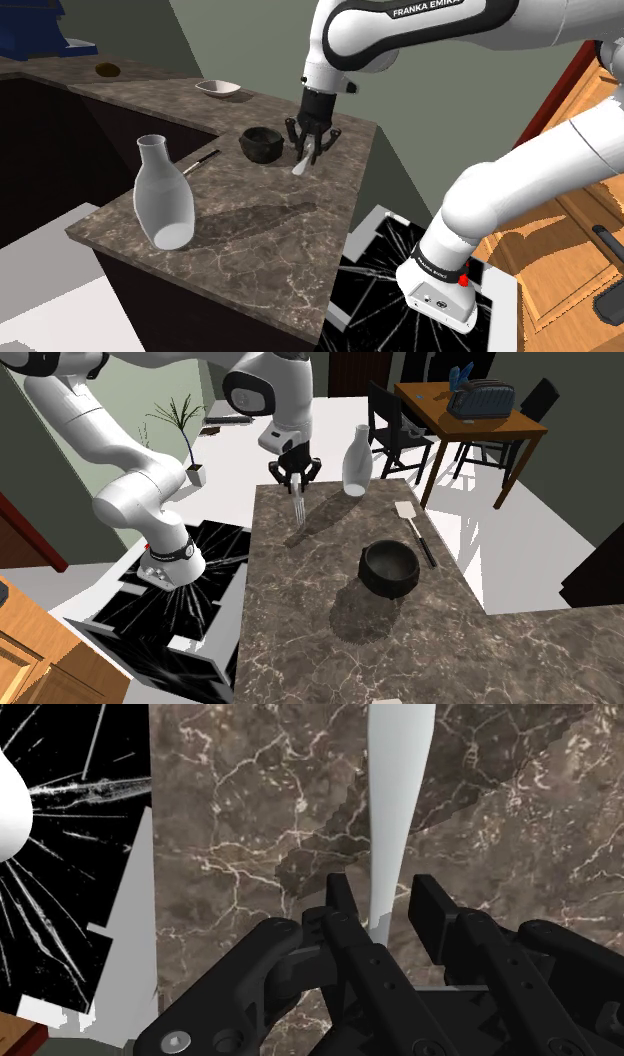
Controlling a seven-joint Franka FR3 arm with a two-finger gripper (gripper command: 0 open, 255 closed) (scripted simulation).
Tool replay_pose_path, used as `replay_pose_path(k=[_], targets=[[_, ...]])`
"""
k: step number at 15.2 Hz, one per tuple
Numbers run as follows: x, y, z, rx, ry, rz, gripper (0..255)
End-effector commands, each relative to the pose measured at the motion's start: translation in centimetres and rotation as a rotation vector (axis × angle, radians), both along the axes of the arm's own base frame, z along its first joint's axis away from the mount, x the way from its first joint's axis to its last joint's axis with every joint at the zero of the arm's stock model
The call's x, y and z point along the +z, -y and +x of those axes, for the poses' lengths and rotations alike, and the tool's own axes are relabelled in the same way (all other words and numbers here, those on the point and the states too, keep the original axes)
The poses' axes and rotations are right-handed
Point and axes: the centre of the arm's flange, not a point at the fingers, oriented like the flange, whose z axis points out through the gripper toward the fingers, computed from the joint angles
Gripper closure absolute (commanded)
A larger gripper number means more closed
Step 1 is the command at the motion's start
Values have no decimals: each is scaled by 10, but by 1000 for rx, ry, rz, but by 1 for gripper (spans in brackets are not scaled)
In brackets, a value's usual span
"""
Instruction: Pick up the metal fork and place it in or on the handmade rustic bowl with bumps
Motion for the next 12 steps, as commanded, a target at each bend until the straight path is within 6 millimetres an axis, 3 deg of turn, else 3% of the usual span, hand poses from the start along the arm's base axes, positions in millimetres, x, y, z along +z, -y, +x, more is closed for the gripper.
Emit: replay_pose_path(k=[1,2,12], targets=[[12,1,0,0,0,0,255],[14,1,0,0,0,0,255],[8,48,123,0,0,0,255]])
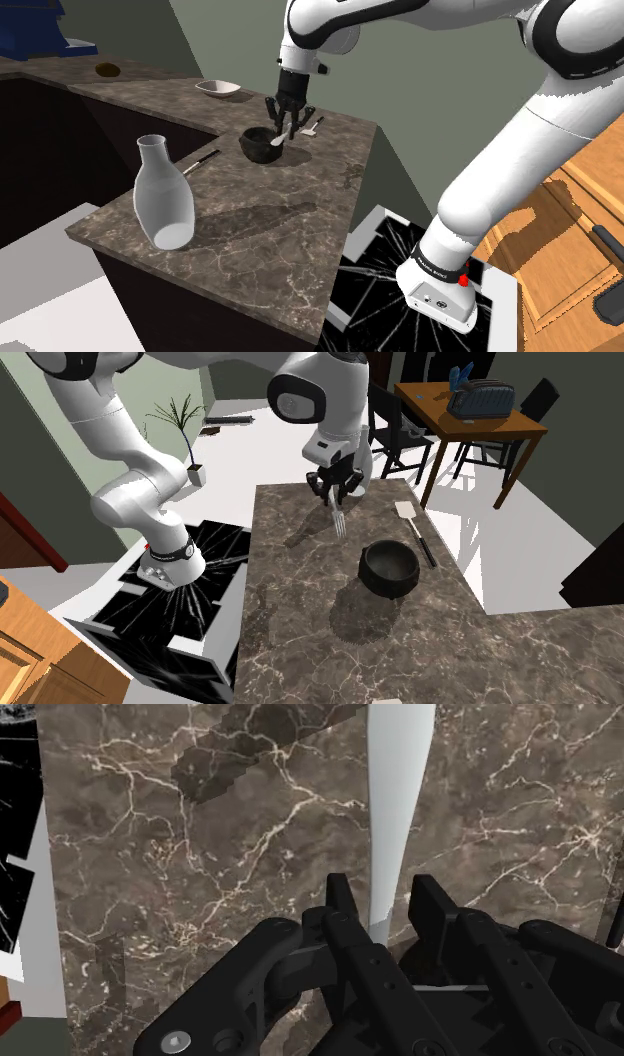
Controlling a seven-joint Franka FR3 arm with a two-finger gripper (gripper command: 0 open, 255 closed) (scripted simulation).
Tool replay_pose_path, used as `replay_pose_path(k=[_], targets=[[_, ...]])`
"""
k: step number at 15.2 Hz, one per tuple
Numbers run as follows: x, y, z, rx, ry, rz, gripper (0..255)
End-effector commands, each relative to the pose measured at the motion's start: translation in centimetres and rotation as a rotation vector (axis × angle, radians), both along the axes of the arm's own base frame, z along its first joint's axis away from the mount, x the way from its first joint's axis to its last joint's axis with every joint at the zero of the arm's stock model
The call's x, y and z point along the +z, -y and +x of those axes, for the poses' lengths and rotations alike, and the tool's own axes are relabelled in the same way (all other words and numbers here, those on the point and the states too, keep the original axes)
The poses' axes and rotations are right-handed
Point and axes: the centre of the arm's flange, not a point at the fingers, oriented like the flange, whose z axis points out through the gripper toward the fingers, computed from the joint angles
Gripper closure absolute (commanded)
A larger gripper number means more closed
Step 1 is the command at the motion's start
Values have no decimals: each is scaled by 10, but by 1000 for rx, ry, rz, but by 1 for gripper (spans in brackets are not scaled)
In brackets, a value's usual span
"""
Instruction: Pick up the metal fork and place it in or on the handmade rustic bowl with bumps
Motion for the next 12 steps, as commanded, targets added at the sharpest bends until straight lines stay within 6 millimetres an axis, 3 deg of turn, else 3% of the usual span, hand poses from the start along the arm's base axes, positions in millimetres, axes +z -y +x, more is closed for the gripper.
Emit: replay_pose_path(k=[1,12], targets=[[-3,10,22,0,0,0,255],[-10,62,157,0,0,0,255]])
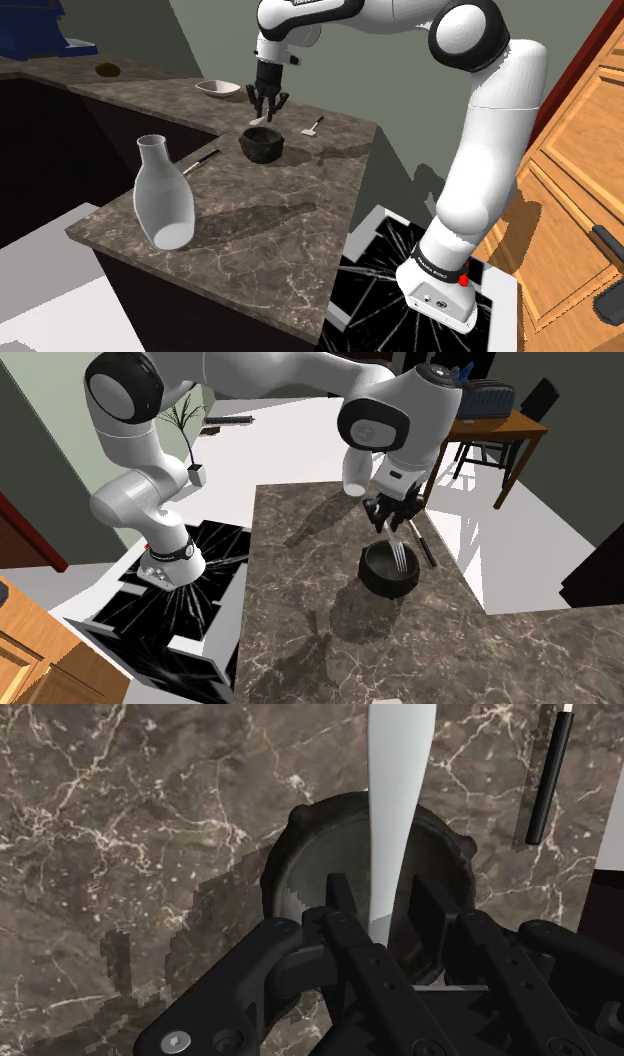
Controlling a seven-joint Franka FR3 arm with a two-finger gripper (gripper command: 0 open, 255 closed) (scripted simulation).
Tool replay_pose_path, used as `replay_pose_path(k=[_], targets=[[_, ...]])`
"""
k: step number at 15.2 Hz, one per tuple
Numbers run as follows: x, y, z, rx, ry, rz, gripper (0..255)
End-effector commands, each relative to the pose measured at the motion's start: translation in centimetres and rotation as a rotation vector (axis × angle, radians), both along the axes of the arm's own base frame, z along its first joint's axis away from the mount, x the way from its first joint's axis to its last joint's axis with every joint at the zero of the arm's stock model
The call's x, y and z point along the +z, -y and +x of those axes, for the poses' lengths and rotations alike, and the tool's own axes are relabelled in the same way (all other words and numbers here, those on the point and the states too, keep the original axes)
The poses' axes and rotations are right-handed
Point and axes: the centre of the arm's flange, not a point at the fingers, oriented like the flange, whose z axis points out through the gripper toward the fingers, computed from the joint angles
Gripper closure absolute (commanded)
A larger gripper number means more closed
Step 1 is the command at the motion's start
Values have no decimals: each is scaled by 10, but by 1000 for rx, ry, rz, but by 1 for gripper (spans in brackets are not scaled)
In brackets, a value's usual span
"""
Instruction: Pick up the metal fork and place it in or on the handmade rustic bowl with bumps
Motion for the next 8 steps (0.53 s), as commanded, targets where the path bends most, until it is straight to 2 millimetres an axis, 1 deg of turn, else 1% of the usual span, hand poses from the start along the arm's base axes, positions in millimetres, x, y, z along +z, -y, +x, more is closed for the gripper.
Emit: replay_pose_path(k=[1,8], targets=[[1,9,24,-1,0,-1,255],[-36,9,24,-1,0,-1,255]])
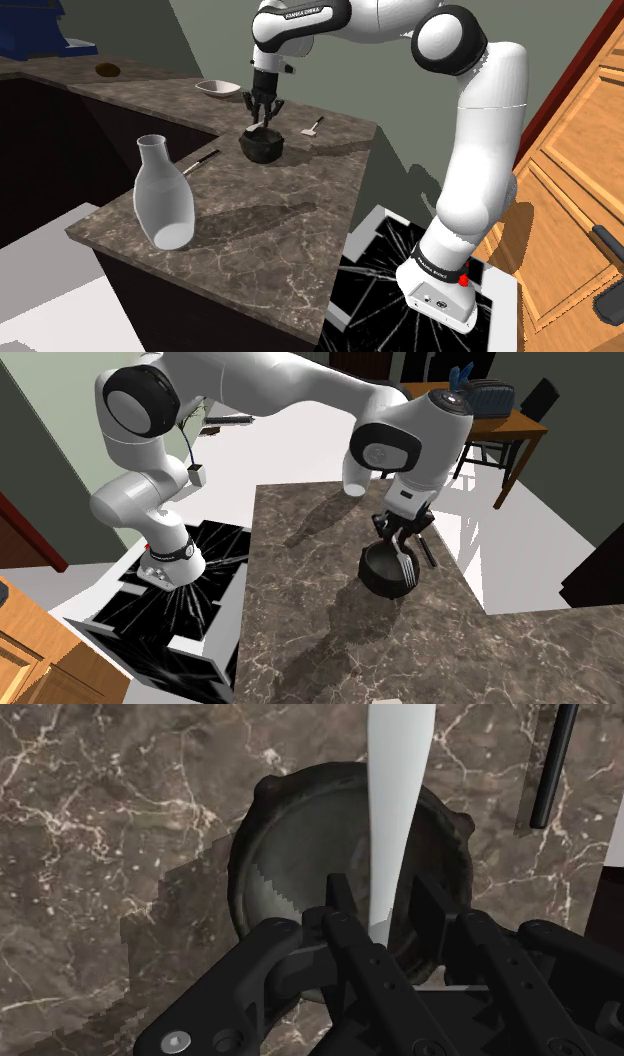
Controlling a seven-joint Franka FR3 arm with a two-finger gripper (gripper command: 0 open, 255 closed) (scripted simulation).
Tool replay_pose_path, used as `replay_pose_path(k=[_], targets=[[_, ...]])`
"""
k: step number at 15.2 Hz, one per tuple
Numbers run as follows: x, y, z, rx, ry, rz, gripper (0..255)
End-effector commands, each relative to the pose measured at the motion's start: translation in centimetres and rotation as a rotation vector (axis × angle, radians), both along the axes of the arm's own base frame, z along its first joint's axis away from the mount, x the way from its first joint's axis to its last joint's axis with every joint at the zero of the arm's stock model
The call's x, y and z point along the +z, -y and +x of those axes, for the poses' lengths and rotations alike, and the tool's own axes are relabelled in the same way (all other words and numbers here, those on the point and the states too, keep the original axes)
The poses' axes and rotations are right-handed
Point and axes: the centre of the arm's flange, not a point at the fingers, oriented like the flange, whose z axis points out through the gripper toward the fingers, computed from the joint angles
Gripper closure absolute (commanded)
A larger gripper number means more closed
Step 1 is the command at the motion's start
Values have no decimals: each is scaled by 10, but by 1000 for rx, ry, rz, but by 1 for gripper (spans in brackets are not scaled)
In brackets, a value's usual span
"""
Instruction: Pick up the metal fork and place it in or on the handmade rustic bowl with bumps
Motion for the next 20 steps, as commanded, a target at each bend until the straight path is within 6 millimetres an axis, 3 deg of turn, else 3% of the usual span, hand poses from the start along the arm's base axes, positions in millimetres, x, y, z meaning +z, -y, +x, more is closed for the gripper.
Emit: replay_pose_path(k=[1,3,11,12,17,20], targets=[[-10,0,0,0,1,0,255],[-24,0,0,0,1,0,255],[-24,0,0,0,1,0,255],[-24,0,0,0,1,0,0],[-24,0,0,0,1,0,0],[15,6,1,0,1,0,0]])
